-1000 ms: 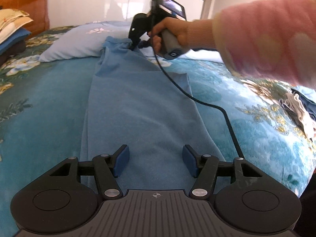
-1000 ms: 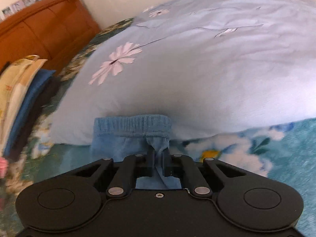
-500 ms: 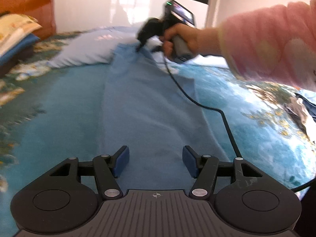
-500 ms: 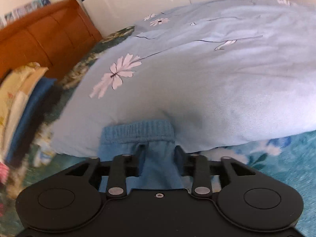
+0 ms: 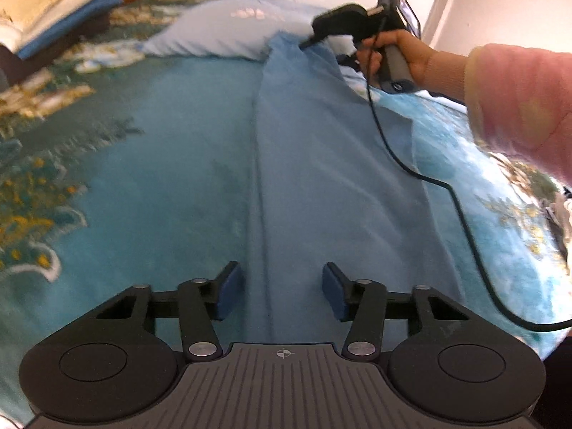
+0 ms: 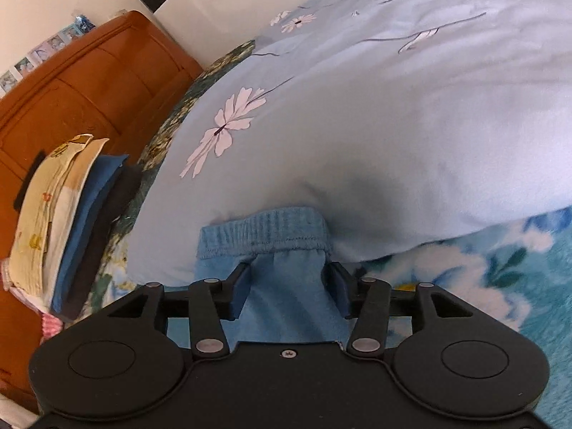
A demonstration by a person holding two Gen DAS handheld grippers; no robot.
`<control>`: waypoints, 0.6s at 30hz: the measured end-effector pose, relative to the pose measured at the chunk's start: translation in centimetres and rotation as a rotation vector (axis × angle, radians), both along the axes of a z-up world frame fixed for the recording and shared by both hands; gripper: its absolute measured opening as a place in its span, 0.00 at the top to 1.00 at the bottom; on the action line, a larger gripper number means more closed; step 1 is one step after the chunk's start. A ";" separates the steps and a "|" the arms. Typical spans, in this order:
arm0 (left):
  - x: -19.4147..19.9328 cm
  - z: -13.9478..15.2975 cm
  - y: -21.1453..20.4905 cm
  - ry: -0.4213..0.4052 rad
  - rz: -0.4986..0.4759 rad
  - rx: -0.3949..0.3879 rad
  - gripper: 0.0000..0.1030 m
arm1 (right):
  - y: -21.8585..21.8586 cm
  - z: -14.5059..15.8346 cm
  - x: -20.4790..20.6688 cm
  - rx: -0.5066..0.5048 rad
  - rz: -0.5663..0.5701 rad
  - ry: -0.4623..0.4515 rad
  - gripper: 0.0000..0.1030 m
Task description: Fold clothes
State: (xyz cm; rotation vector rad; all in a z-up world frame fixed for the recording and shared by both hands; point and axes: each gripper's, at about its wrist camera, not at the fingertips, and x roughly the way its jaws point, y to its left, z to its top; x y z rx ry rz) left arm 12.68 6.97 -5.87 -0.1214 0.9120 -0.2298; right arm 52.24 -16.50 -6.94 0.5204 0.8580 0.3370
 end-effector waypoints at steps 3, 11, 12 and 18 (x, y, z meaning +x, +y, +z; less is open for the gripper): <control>0.0 0.0 -0.2 0.014 0.008 -0.036 0.88 | 0.2 -0.1 -0.2 0.011 0.011 -0.004 0.50; -0.9 0.2 1.8 0.020 0.077 -0.171 0.96 | 0.4 0.2 -0.5 0.010 -0.015 -0.005 0.91; -0.8 0.4 2.1 0.020 0.069 -0.170 0.96 | 0.1 0.6 -0.9 0.031 -0.022 -0.028 0.91; 2.9 2.0 3.7 0.032 -0.042 -0.110 0.96 | -4.2 4.6 -4.2 0.056 -0.173 -0.166 0.92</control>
